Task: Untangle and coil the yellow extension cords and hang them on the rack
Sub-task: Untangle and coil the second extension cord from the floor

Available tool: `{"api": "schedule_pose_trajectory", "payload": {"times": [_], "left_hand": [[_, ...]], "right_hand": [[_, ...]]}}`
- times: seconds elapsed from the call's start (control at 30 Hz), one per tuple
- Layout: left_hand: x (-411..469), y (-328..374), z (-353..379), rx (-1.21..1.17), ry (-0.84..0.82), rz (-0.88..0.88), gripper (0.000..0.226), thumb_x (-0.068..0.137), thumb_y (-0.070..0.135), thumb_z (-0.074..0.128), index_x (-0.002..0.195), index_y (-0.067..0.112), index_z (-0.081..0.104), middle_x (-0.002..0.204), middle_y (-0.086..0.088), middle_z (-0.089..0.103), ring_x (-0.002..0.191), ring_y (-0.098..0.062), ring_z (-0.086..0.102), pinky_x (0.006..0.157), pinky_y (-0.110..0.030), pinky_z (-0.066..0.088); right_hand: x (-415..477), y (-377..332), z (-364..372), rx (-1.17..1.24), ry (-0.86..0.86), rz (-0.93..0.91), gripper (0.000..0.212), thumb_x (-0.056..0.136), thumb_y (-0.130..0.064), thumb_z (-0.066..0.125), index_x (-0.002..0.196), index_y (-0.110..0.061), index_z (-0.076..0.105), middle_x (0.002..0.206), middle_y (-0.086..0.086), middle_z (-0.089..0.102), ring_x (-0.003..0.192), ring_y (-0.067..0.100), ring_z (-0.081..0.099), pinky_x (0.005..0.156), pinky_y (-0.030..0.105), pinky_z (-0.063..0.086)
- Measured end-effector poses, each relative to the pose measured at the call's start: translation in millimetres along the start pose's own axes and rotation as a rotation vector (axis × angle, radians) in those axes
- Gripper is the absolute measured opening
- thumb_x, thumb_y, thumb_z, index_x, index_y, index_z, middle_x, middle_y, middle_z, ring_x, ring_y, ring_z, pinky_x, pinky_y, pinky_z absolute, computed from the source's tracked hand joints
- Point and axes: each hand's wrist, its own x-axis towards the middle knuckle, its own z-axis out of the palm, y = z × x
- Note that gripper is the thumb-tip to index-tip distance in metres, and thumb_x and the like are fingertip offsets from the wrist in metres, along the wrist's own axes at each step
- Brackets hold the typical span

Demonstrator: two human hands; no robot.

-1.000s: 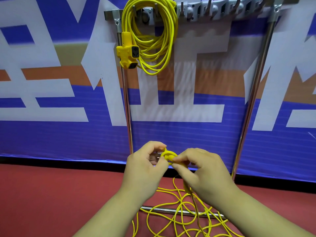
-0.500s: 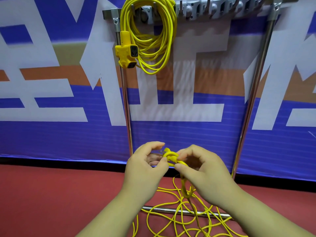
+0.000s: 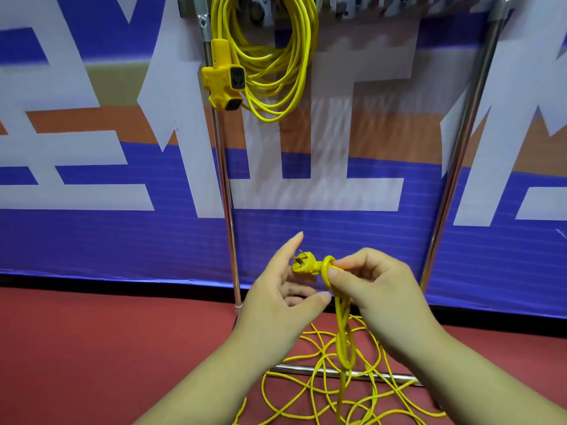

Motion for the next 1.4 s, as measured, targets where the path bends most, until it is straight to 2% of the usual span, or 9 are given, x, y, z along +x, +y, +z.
{"api": "schedule_pose_trajectory", "payload": {"times": [0.23,0.47,0.6,0.7,0.9,1.0,1.17,1.3,1.4], "left_hand": [[2,0,2,-0.1,0.083,-0.01,0.078,0.068,0.013,0.078,0.136,0.038,0.049,0.092,-0.013,0.074,0.089,-0.033,0.072,0.079,-0.024,0.056],[-2,4,6,-0.013,0.14,0.036,0.077,0.076,-0.004,0.081,0.129,0.042,0.05,0.083,-0.005,0.074,0.085,-0.029,0.071,0.077,-0.023,0.055],[-1,6,7,0.082,0.203,0.063,0.078,0.073,0.006,0.082,0.128,0.048,0.046,0.082,-0.001,0.074,0.078,-0.018,0.071,0.076,-0.027,0.055],[3,6,2,0.079,0.258,0.068,0.072,0.065,0.021,0.075,0.125,0.048,0.047,0.082,-0.003,0.074,0.077,-0.024,0.071,0.074,-0.03,0.057],[2,14,2,0.181,0.298,0.174,0.049,0.079,0.0,0.07,0.11,0.037,0.062,0.076,0.001,0.068,0.061,-0.009,0.059,0.06,-0.017,0.048],[3,14,-3,0.403,0.325,0.276,0.031,0.076,0.015,0.067,0.1,0.035,0.07,0.078,0.009,0.065,0.069,-0.011,0.06,0.064,-0.02,0.05],[3,14,-5,0.489,0.37,0.298,0.024,0.072,0.021,0.066,0.092,0.035,0.071,0.077,0.013,0.063,0.07,-0.016,0.059,0.063,-0.027,0.051],[0,16,-3,0.473,0.338,0.268,0.019,0.075,0.018,0.071,0.079,0.036,0.068,0.071,0.012,0.062,0.062,-0.013,0.055,0.055,-0.019,0.045],[-2,18,-2,0.438,0.302,0.211,0.029,0.078,0.006,0.073,0.076,0.035,0.068,0.071,0.009,0.064,0.062,-0.013,0.055,0.053,-0.014,0.042]], "right_hand": [[2,2,-1,0.035,-0.011,0.084,0.006,0.081,-0.014,0.079,0.079,-0.018,0.076,0.076,0.011,0.075,0.07,0.031,0.074,0.075,0.05,0.061],[1,0,0,0.063,-0.105,0.084,0.009,0.084,-0.006,0.075,0.083,-0.014,0.079,0.079,0.013,0.076,0.074,0.028,0.075,0.073,0.039,0.058],[3,0,-1,-0.013,-0.099,0.045,0.007,0.082,-0.013,0.079,0.083,-0.02,0.078,0.081,0.009,0.077,0.081,0.029,0.075,0.082,0.05,0.059],[5,-2,-3,-0.06,-0.096,0.026,0.007,0.082,-0.013,0.079,0.083,-0.019,0.076,0.08,0.006,0.076,0.082,0.027,0.074,0.085,0.054,0.057],[7,-12,-7,-0.076,-0.182,0.016,0.01,0.087,-0.001,0.07,0.089,-0.011,0.069,0.07,0.007,0.066,0.066,0.02,0.062,0.078,0.055,0.054],[7,-13,-9,-0.125,-0.196,-0.037,0.013,0.088,-0.004,0.07,0.09,-0.016,0.069,0.074,0.01,0.068,0.066,0.024,0.06,0.074,0.058,0.053],[5,-11,-10,-0.243,-0.226,-0.114,0.022,0.087,-0.008,0.071,0.096,-0.028,0.069,0.069,-0.003,0.064,0.058,0.017,0.056,0.063,0.043,0.051],[3,-11,-9,-0.404,-0.208,-0.184,0.029,0.082,-0.007,0.067,0.091,-0.034,0.074,0.067,-0.001,0.066,0.057,0.019,0.058,0.059,0.034,0.051],[1,-11,-9,-0.444,-0.215,-0.174,0.031,0.078,-0.008,0.066,0.089,-0.036,0.075,0.063,0.003,0.064,0.051,0.009,0.05,0.054,0.027,0.045]]}}
